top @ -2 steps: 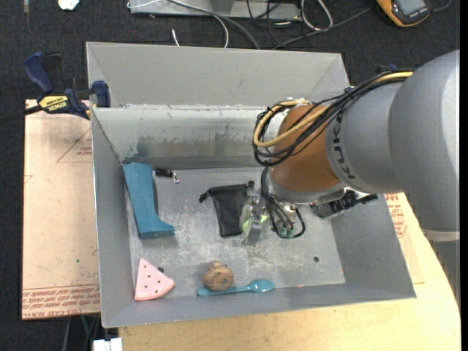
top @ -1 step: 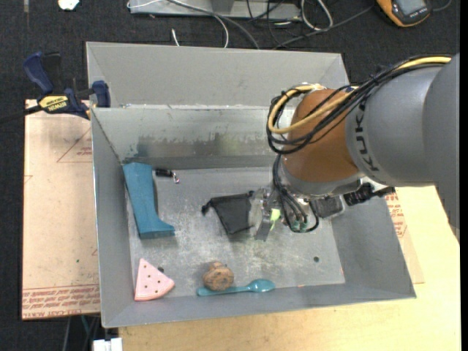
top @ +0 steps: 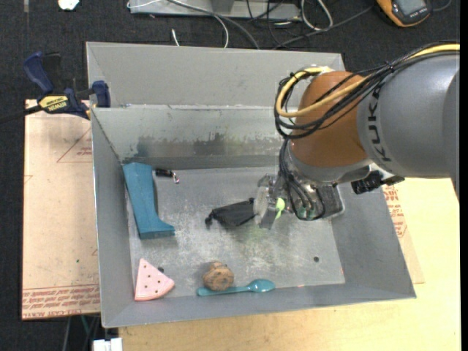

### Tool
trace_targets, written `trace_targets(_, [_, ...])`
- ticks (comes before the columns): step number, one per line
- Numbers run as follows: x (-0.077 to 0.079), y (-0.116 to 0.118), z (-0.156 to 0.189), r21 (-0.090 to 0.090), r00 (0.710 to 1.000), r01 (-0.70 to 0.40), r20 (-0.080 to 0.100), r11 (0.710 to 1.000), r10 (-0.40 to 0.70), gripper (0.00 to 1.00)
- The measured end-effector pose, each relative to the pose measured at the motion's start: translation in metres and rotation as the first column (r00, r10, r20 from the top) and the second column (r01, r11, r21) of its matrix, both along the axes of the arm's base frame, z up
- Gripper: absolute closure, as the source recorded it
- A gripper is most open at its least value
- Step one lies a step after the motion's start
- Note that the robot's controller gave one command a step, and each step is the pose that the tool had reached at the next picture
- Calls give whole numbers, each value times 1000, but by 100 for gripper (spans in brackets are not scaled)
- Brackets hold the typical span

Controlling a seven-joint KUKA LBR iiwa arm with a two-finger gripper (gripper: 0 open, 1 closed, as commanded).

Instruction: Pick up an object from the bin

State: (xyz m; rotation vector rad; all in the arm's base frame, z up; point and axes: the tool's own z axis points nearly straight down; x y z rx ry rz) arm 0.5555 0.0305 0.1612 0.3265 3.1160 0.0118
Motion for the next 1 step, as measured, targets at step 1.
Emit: trace_targets(1, [1,1,18,-1,1000,25,-15,1000,-25,100])
